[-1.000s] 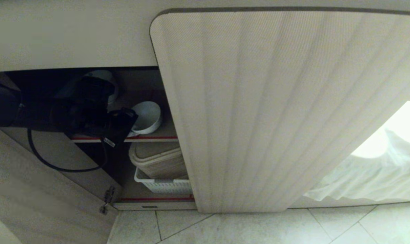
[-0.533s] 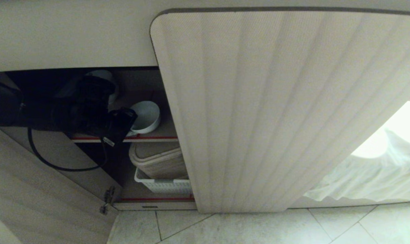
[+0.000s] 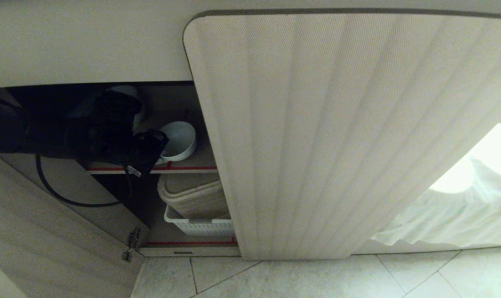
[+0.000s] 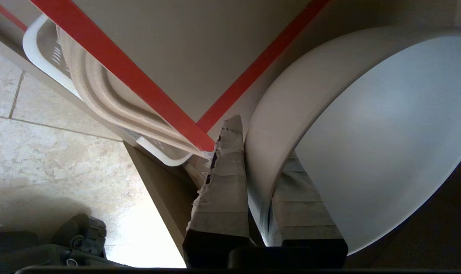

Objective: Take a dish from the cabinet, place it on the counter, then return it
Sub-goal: Put it back into the cabinet

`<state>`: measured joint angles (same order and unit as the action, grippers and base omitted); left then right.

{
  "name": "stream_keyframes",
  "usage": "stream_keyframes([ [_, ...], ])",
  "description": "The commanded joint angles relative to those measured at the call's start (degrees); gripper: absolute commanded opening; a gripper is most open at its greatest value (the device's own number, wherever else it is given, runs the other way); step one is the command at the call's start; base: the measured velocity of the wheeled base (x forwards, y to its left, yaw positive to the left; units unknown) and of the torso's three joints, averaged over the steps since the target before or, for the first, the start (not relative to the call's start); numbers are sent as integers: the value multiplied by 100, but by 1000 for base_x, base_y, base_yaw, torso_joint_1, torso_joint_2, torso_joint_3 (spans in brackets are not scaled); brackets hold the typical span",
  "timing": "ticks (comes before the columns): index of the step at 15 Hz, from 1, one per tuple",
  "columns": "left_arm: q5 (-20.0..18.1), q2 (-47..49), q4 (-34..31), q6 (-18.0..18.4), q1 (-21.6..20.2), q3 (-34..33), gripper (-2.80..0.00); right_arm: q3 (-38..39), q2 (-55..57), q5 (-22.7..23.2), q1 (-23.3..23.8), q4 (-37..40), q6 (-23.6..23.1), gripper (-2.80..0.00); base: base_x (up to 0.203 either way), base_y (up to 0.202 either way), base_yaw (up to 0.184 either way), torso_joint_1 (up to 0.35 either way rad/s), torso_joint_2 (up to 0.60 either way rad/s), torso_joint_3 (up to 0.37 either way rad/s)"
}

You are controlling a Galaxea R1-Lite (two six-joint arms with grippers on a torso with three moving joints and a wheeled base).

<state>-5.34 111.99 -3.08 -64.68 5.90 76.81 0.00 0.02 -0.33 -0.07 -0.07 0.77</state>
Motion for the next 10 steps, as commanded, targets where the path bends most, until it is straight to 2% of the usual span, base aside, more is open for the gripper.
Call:
stream_keyframes([
  [1,-2,38,-5,-36,-1,0,-280,0,-2,-2,-1,-1,2,-280,0,0,0,0,0,0],
  [10,7,112,1,-36,-1,0,-280,0,-2,-2,-1,-1,2,-280,0,0,0,0,0,0],
])
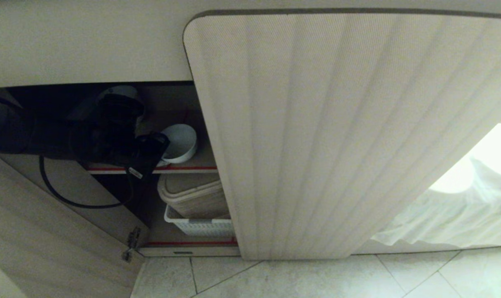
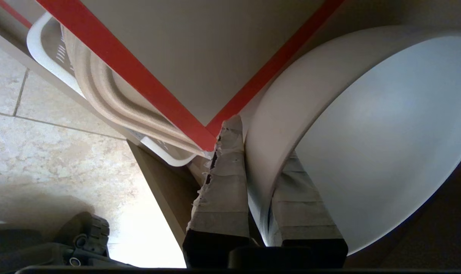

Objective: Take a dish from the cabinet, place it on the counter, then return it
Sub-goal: Put it back into the cabinet

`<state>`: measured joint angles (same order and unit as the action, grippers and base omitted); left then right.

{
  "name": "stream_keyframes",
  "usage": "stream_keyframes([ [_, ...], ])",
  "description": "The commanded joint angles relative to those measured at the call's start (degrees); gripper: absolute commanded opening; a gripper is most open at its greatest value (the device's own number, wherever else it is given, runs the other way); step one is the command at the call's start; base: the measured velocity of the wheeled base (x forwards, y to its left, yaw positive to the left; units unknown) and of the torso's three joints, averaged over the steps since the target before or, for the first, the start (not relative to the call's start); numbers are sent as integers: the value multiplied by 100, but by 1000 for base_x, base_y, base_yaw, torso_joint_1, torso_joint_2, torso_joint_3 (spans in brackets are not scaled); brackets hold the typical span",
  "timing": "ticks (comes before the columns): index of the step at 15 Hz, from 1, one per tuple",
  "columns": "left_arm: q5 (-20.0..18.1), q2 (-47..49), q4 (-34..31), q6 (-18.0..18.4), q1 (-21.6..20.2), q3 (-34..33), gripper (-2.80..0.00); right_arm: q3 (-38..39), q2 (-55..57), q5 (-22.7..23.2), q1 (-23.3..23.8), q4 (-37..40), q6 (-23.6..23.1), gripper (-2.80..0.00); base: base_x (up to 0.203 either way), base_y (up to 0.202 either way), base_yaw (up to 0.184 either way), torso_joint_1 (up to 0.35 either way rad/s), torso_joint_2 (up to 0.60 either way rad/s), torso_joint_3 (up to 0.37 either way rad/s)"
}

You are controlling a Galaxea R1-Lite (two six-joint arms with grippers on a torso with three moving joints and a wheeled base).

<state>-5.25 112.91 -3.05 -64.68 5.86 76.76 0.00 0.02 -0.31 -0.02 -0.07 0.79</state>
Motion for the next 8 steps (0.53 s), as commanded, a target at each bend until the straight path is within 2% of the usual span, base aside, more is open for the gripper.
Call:
stream_keyframes([
  [1,-11,12,-3,-36,2,5,-280,0,-2,-5,-6,-1,0,-280,0,0,0,0,0,0],
  [8,-2,65,-3,-36,2,14,-280,0,-2,-5,2,-1,0,-280,0,0,0,0,0,0],
])
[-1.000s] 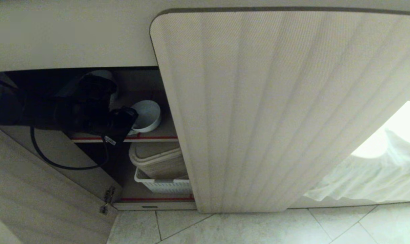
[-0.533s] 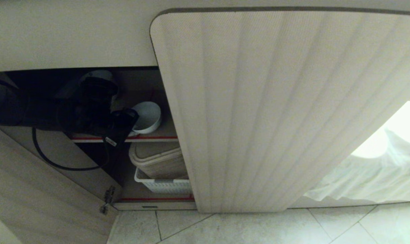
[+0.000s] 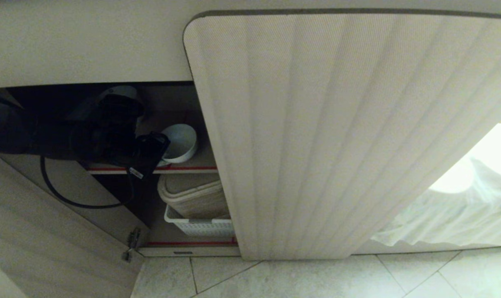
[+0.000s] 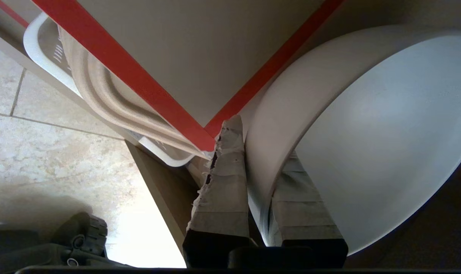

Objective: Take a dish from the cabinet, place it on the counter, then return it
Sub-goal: Put it back into the cabinet

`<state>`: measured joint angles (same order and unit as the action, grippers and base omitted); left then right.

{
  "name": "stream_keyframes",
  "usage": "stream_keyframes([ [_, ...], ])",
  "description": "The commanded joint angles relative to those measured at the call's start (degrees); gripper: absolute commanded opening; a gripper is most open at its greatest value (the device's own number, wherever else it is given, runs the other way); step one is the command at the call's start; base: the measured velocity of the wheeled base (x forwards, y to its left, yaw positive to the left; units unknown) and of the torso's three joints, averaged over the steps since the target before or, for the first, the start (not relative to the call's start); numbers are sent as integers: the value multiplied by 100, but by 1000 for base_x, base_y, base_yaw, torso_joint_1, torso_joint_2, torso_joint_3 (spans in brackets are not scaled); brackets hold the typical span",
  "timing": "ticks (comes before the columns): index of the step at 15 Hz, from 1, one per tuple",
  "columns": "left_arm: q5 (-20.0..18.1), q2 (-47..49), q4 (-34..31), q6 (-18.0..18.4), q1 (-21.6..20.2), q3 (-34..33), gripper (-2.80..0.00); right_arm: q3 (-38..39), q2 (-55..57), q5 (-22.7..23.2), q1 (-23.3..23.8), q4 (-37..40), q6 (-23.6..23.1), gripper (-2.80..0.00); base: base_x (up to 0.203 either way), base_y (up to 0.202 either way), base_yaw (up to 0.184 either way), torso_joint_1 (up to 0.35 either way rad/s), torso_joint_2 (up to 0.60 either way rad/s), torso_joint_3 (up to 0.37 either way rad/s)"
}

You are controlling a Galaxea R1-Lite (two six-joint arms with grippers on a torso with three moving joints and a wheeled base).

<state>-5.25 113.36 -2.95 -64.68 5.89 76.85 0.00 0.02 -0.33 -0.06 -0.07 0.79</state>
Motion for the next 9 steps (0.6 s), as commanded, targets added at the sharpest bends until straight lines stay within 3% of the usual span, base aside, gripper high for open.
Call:
stream_keyframes([
  [1,16,28,-13,-36,0,5,-280,0,-2,-2,-3,-1,0,-280,0,0,0,0,0,0],
  [5,77,40,-13,-44,0,14,-280,0,6,-2,-3,-1,0,-280,0,0,0,0,0,0],
  [6,120,55,-13,-37,-9,23,0,0,-2,-2,-3,-1,0,-280,0,0,0,0,0,0],
  [9,165,37,70,-36,0,63,0,0,5,-2,4,-1,0,-280,0,0,0,0,0,0],
])
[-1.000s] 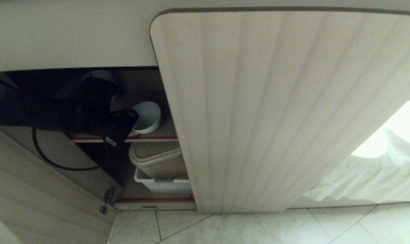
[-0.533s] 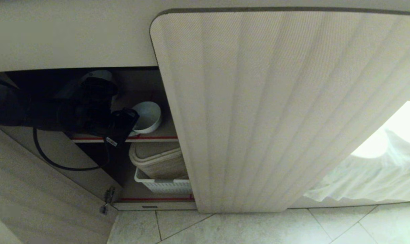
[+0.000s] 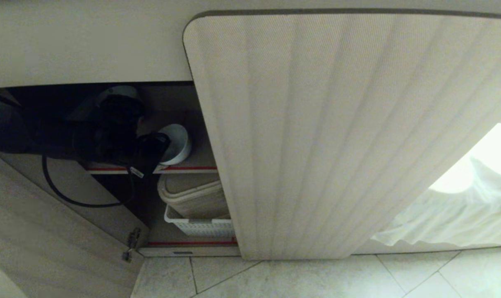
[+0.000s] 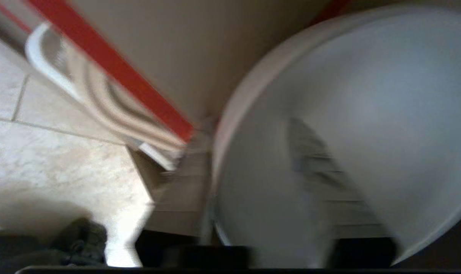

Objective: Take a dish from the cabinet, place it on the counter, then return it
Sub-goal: Put it back into the cabinet

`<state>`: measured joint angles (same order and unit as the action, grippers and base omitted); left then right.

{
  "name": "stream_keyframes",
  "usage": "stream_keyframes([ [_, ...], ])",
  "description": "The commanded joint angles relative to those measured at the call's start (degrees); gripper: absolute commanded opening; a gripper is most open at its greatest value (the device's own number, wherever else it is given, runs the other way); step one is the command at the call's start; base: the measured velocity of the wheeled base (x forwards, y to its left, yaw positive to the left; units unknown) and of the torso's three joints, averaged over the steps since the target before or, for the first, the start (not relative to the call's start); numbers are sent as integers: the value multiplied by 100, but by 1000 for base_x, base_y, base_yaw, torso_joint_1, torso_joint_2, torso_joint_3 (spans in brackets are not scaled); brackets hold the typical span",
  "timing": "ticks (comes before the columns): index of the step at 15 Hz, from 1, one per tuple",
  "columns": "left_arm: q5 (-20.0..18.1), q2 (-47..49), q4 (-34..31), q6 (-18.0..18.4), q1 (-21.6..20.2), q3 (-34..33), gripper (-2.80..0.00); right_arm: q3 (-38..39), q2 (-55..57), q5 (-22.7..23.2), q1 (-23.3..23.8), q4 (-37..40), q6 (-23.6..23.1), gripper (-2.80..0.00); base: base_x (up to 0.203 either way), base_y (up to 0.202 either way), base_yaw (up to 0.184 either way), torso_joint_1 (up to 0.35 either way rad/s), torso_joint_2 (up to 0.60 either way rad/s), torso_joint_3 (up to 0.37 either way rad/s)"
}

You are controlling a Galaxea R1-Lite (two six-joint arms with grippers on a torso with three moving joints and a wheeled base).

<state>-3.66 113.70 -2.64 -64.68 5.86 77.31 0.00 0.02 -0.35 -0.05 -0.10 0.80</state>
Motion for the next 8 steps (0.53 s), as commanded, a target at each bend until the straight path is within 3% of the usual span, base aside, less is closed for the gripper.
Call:
stream_keyframes([
  [1,24,9,149,-36,2,31,0,0,-2,0,5,1,-1,-280,0,0,0,0,0,0],
  [8,229,24,467,-27,11,38,0,0,-2,0,-3,1,-1,-280,0,0,0,0,0,0],
])
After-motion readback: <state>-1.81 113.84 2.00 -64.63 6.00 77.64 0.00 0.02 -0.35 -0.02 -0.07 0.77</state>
